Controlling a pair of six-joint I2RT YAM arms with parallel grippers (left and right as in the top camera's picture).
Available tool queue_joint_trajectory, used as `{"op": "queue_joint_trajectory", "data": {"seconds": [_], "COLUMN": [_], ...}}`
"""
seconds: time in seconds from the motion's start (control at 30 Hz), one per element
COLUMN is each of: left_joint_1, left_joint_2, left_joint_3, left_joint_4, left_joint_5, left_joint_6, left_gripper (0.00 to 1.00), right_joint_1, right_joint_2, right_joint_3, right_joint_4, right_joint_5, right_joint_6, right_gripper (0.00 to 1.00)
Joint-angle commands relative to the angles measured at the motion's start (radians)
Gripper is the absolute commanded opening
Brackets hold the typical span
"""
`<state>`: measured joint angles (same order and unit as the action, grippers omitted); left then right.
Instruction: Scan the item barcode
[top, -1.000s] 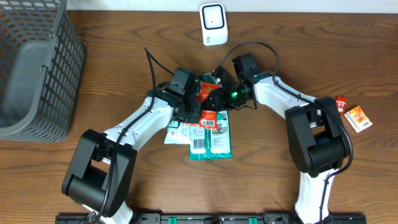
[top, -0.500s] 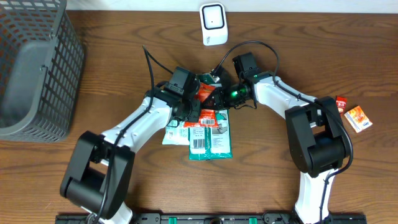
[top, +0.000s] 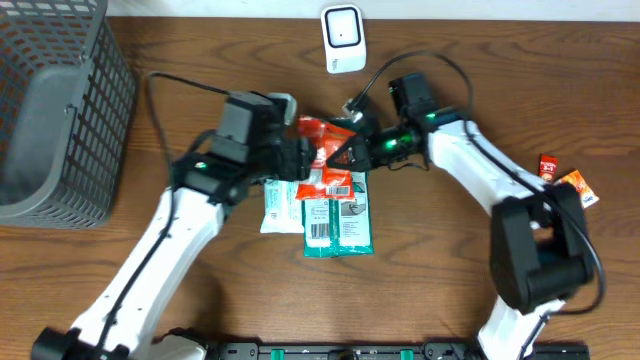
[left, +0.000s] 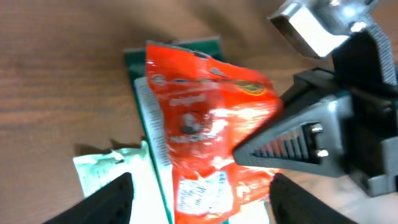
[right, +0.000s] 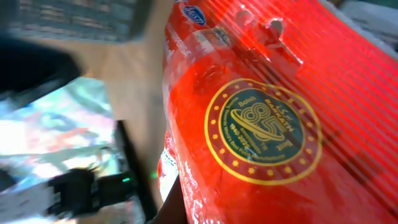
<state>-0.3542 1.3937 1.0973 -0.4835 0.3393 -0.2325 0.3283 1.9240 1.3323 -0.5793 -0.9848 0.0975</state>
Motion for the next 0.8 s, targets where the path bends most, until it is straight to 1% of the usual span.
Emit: {"op": "queue_joint_trajectory", "data": {"seconds": [0.0,0.07,0.17,0.33,0.43,0.77], "left_joint_1": [0.061,0.088,0.12,0.129,0.129,0.129], "left_joint_2": [-0.023,-0.019,-0.011,-0.01,-0.01,-0.008], "left_joint_3": [0.012,0.012,0.012,0.012,0.012,0.012], "left_joint_4": [-0.005,-0.005,0.0,0.026,0.043,0.068], "left_joint_5": [0.267,0.361,0.453,0.584,0.591,0.591], "left_joint_6": [0.053,0.061,0.072,0.086,0.086,0.086], "left_gripper": [0.74,0.75,0.75,0.75,0.75,0.75], "right_joint_1": [-0.039,-0.051,-0.056,-0.056,-0.055,-0.048], "right_joint_2": [-0.05,-0.054,-0.054,-0.054,-0.054,-0.054], "right_joint_3": [0.0,0.0,0.0,0.0,0.0,0.0], "right_joint_4": [-0.035,-0.053,-0.08,-0.082,-0.08,-0.076], "right_joint_5": [-0.223,-0.306,-0.428,-0.499,-0.576,-0.576], "right_joint_6": [-0.078,-0.106,-0.164,-0.183,-0.21,-0.211], "right_gripper": [0.01,0.01,0.01,0.01,0.01,0.01]}}
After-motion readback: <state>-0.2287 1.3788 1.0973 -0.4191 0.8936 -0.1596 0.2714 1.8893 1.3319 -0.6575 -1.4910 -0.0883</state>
